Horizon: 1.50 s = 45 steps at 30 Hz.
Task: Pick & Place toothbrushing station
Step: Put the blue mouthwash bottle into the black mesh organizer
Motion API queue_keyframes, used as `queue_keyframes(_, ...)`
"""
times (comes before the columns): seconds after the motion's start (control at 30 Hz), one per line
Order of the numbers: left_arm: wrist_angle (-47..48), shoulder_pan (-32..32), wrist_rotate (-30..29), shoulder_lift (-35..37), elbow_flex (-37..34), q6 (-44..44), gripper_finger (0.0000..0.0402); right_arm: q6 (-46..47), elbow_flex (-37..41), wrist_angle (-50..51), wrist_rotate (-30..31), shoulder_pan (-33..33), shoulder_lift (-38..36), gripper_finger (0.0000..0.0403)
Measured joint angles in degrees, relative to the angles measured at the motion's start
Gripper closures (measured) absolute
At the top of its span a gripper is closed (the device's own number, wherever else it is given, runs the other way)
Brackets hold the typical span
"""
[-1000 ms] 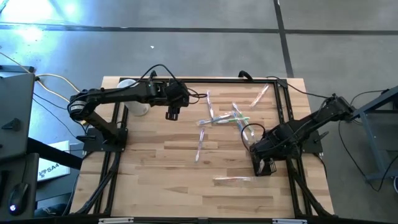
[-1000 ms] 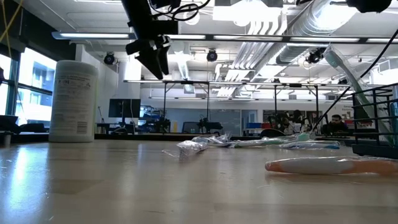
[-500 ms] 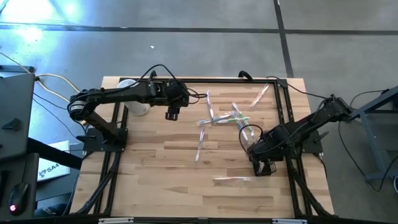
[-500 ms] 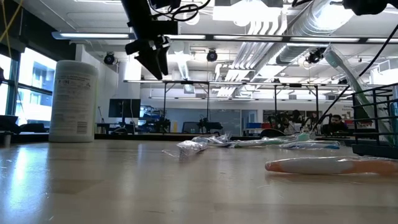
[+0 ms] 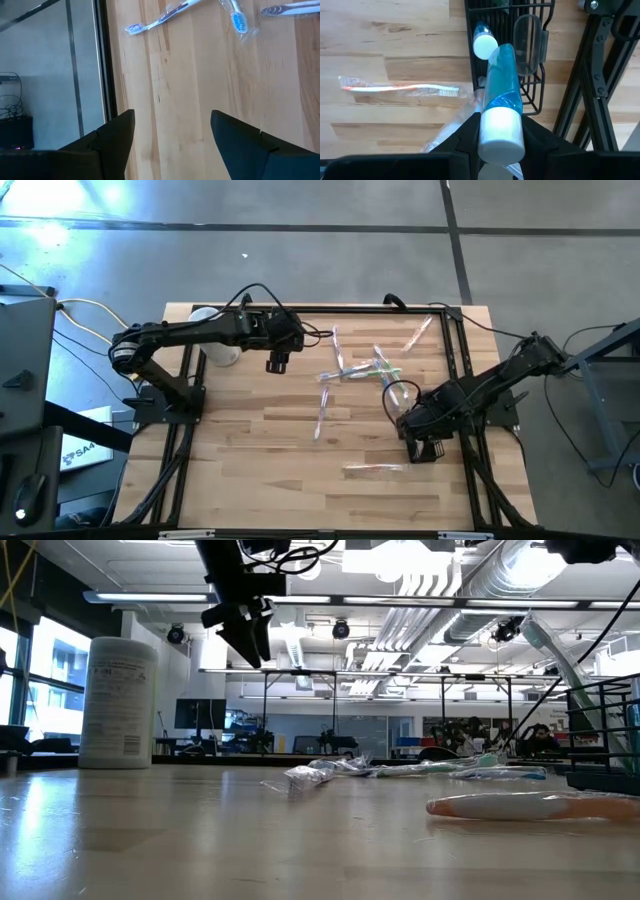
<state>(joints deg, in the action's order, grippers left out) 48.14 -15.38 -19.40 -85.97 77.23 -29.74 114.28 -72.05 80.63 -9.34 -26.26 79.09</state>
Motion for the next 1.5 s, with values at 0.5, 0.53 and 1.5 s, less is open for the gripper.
queue_keyframes(0.5,0.02,0.00,-0.01,0.00,0.00,0.22,0.0144,-0.22,0.02,-0.13,-1.73,-0.64,1.95,0.0316)
queue_keyframes(0.53,0.02,0.00,0.00,0.00,0.00,0.22,0.0144,-0.28,0.02,-0.10,-1.79,-0.76,2.26,0.0316)
queue_keyframes(1.5,0.46,0.00,1.20,0.00,0.00,0.17,0.0144,-2.92,3.76,-2.42,-0.36,-0.65,2.84,0.0317)
